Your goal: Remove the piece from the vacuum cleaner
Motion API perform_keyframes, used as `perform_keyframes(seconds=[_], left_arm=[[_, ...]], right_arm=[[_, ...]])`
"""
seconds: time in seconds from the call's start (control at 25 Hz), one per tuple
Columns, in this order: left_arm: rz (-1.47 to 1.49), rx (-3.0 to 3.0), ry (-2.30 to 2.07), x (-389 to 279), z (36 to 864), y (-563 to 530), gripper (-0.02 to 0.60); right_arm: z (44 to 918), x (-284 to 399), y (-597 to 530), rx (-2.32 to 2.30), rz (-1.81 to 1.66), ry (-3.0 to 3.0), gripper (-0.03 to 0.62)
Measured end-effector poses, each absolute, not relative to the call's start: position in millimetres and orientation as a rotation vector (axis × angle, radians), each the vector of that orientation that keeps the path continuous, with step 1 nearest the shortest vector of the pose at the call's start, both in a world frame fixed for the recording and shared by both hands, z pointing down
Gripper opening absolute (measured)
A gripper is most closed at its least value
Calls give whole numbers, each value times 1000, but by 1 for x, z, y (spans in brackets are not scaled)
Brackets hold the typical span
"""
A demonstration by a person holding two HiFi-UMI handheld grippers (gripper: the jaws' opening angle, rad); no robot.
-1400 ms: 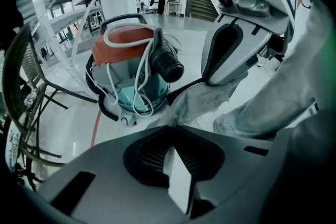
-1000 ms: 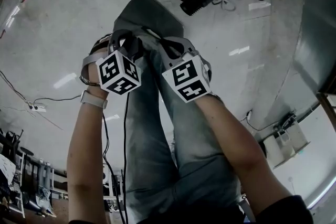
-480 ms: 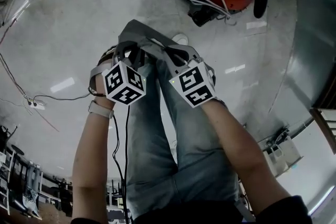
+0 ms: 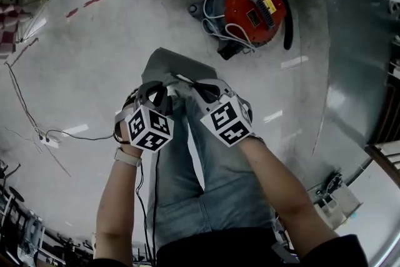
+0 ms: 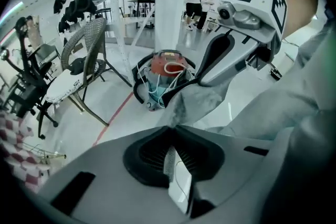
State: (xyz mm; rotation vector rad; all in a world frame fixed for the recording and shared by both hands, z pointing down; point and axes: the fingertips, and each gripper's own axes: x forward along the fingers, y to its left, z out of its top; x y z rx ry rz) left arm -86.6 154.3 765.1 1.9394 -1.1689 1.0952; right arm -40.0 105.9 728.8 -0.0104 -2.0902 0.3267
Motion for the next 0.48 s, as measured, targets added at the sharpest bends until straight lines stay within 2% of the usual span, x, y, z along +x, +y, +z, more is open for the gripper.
perform_keyframes(seconds=[0.48], left_arm=[[958, 1933, -1261, -110, 592, 138, 48]], right_arm=[[556, -68, 90, 2, 289, -2166, 44]])
